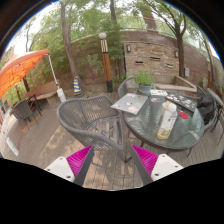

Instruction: Pour water

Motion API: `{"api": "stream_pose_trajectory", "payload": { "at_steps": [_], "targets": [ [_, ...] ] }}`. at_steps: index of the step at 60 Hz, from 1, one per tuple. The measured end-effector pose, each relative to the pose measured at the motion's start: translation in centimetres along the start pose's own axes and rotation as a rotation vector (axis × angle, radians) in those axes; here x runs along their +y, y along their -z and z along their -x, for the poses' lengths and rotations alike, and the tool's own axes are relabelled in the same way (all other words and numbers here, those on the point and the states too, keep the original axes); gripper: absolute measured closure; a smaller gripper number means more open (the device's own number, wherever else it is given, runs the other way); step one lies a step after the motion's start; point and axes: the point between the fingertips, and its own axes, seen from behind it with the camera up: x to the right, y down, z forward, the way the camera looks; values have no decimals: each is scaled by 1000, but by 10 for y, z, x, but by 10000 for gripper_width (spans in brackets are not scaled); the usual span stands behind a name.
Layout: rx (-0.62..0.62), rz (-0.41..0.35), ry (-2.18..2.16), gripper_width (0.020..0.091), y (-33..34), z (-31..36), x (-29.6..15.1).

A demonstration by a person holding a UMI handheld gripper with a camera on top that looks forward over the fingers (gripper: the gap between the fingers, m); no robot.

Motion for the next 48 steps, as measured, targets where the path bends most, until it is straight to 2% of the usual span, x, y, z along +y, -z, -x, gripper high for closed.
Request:
{"api": "stream_pose_trajectory", "payload": {
  "at_steps": [6, 12, 22, 27, 34, 41, 48],
  "targets": [
    [54, 5, -13, 274, 7, -18, 5],
    [44, 16, -89, 272, 10, -17, 0],
    [91, -47, -128, 271, 2, -26, -10],
    [136, -52, -128, 275, -29, -5, 1],
    [273, -84, -128, 273, -49, -67, 16],
    [360, -191, -70, 271, -81, -146, 3],
    [379, -279, -41, 271, -125, -208, -13]
  ]
}}
